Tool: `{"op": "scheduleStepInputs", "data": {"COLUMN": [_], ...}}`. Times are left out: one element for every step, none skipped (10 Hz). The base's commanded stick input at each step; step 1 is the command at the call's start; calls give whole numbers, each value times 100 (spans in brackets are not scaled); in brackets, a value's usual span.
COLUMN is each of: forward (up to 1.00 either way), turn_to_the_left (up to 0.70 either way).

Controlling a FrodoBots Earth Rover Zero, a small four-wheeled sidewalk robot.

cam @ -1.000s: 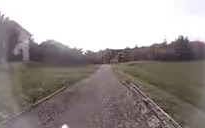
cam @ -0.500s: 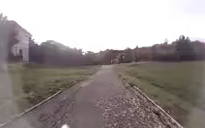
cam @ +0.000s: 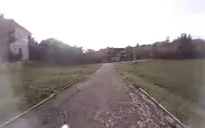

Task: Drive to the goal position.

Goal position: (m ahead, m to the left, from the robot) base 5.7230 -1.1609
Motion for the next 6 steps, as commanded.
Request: {"op": "scheduleStepInputs", "data": {"forward": [70,70,70,70,70,70], "turn_to_the_left": [0,0,0,0,0,0]}}
